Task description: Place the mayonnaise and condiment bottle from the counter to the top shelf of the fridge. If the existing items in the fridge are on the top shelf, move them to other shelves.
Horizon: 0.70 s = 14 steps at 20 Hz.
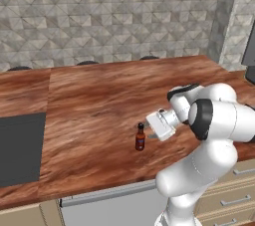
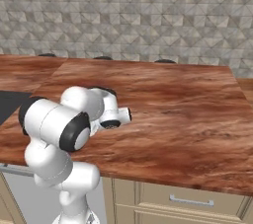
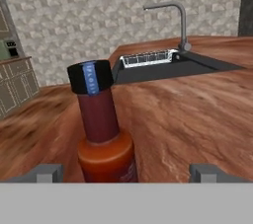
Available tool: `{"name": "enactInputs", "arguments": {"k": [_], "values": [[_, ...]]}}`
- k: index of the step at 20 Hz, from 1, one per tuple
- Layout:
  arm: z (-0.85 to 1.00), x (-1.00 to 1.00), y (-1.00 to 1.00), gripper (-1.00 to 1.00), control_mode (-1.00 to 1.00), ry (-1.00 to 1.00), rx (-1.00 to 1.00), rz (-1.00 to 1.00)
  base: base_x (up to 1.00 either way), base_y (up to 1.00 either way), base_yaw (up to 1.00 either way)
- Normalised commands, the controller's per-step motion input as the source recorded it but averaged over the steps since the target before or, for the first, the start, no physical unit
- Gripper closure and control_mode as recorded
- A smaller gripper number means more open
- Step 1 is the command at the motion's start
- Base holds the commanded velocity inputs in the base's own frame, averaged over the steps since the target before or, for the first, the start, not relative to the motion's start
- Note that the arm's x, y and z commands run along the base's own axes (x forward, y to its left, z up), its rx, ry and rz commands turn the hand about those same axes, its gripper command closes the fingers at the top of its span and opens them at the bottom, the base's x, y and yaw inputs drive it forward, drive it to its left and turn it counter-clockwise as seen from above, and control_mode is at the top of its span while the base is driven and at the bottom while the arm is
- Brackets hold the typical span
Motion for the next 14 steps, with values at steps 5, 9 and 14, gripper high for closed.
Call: {"name": "enactInputs", "arguments": {"k": [5, 9, 14], "values": [[-0.01, 0.00, 0.04, -1.00, -1.00, 0.00, 0.00, -0.04, 0.00, 0.00, 0.00], [-0.03, -0.03, 0.00, -1.00, -1.00, 0.00, 0.01, -0.03, 0.00, 0.00, 0.00], [0.00, -0.08, 0.00, -1.00, -1.00, 0.00, 0.00, 0.00, 0.00, 0.00, 0.00]]}}
